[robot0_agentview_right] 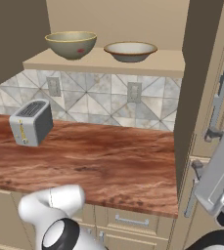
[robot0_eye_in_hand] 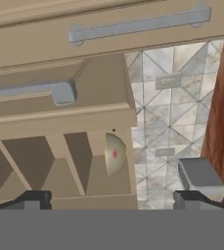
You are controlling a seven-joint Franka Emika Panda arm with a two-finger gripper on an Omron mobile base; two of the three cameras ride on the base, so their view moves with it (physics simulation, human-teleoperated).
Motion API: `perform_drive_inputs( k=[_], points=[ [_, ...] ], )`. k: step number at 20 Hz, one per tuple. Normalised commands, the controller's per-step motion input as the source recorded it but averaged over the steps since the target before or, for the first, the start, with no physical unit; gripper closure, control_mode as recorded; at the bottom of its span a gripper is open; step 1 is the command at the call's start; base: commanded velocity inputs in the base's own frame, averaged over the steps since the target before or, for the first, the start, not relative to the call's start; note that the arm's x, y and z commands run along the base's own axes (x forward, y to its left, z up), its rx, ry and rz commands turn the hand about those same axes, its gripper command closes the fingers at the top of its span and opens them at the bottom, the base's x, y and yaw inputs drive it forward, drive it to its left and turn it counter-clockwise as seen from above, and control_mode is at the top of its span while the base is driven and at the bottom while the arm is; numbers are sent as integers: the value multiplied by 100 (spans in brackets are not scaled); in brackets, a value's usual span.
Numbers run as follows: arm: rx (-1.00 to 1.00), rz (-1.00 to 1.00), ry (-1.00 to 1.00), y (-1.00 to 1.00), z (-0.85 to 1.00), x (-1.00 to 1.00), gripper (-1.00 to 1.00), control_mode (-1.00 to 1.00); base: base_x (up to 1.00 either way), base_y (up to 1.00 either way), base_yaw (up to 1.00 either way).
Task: Open the cabinet. Pick the bowls from the counter and place them in the cabinet. Then close the cabinet.
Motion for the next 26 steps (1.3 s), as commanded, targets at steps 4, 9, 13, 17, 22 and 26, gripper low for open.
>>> perform_drive_inputs(
  k=[4,9,13,17,22,26],
  points=[
    [0,8,0,-4,0,39,-100,-100,0,0,0],
    [0,8,0,0,0,32,-100,-100,0,0,0],
    [0,10,-2,15,0,25,-100,-100,0,0,0],
    [0,10,-2,52,-3,11,-100,-100,0,0,0],
    [4,11,-7,2,-4,10,-100,-100,0,0,0],
    [11,11,-6,-68,-5,14,-100,-100,0,0,0]
  ],
)
